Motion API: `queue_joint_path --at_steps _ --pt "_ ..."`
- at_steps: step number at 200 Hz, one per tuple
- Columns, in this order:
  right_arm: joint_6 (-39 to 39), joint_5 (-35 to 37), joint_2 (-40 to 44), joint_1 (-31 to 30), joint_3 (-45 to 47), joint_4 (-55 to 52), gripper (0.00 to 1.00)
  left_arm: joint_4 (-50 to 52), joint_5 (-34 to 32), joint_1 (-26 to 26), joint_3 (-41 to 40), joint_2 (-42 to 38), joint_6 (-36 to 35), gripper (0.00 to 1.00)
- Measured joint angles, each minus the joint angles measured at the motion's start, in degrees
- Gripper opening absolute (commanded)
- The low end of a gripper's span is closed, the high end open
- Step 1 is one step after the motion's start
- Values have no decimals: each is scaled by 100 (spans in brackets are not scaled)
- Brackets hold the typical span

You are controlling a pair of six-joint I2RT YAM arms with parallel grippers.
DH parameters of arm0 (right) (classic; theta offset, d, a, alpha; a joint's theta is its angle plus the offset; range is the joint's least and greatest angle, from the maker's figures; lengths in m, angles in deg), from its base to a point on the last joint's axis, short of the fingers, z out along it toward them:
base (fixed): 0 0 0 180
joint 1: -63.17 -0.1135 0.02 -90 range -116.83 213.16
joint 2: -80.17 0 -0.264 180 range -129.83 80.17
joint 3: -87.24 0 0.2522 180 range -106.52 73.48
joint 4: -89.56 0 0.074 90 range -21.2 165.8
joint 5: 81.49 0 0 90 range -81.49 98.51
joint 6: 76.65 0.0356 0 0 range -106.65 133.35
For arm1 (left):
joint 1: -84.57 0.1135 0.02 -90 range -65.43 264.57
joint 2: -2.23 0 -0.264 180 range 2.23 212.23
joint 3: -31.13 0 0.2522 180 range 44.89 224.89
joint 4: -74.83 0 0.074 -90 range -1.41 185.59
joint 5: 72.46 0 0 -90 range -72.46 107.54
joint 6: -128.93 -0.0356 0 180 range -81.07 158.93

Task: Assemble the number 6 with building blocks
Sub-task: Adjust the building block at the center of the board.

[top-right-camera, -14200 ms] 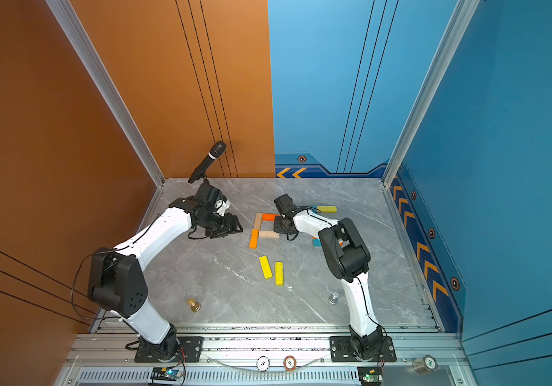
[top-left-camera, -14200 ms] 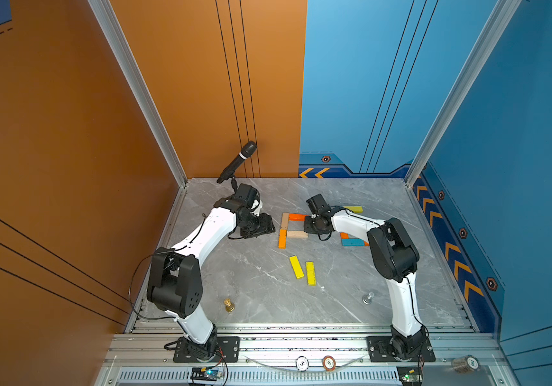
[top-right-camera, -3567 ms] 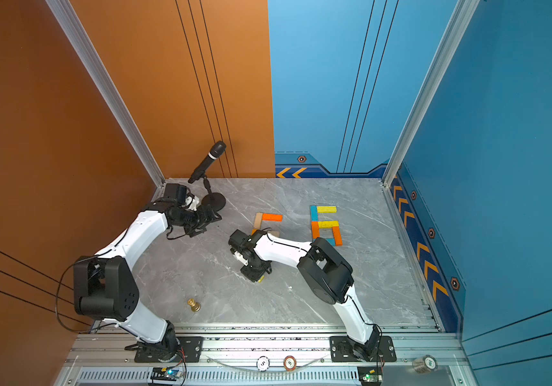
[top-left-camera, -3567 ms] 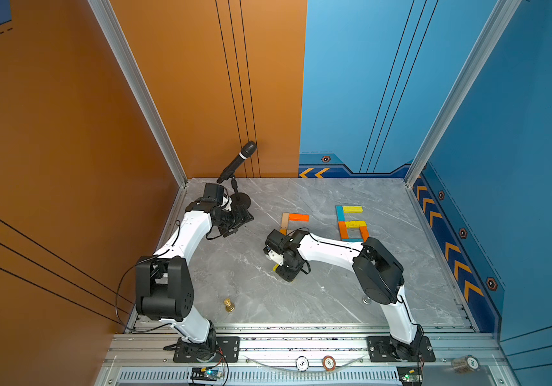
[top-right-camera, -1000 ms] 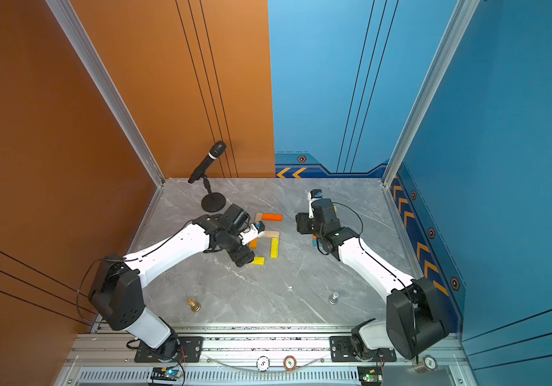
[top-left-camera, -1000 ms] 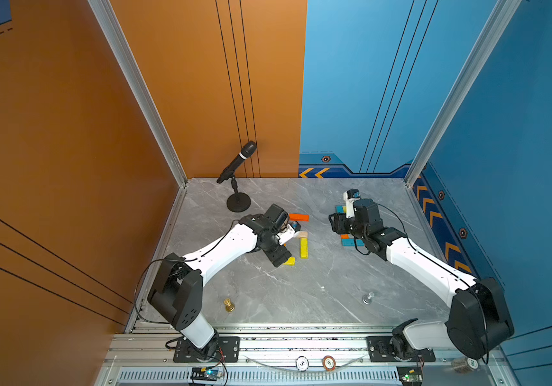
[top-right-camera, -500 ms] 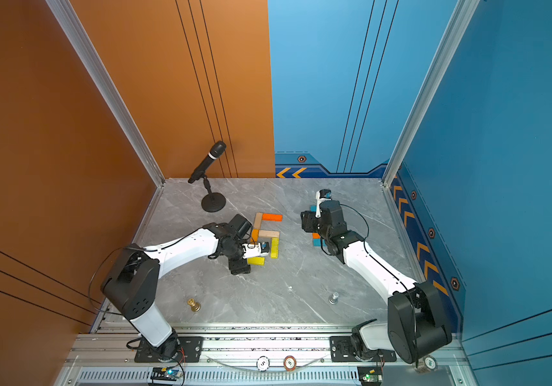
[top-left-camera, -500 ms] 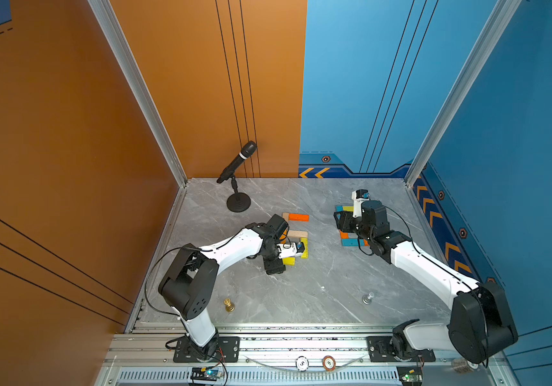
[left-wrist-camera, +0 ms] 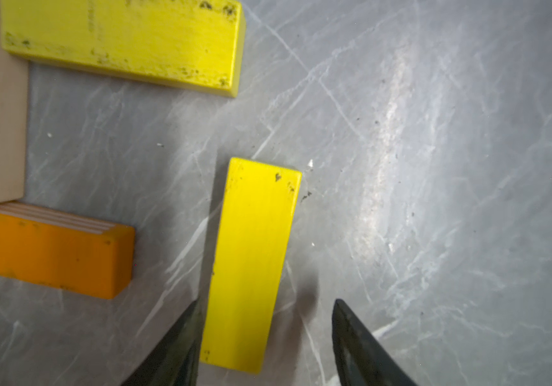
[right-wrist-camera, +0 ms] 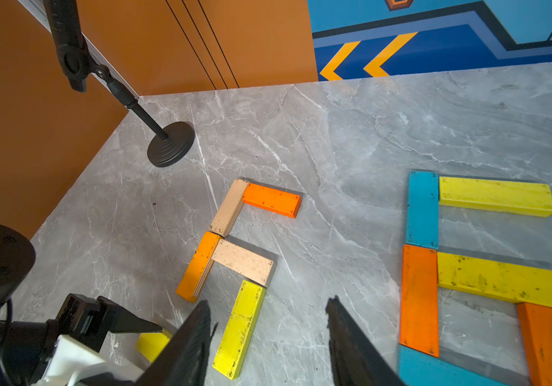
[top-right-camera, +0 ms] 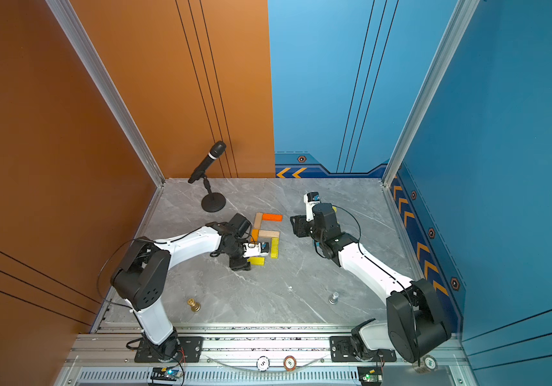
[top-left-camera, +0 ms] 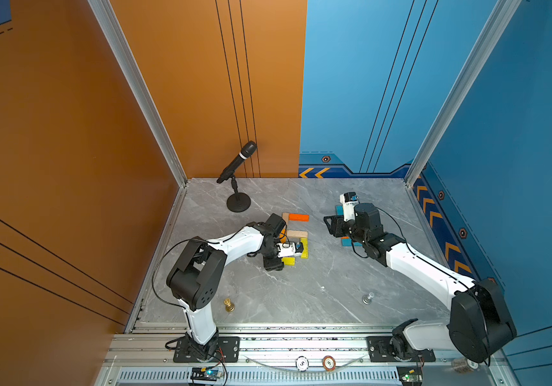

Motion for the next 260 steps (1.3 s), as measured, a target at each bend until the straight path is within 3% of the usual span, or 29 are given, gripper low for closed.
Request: queue_joint_path --at_steps 186,260 --pt "-90 -122 -271 -44 -70 2 55 -131 -109 0 450 481 -151 42" --pt "-90 -125 -378 -44 -205 -37 55 -208 -116 0 566 573 -149 44"
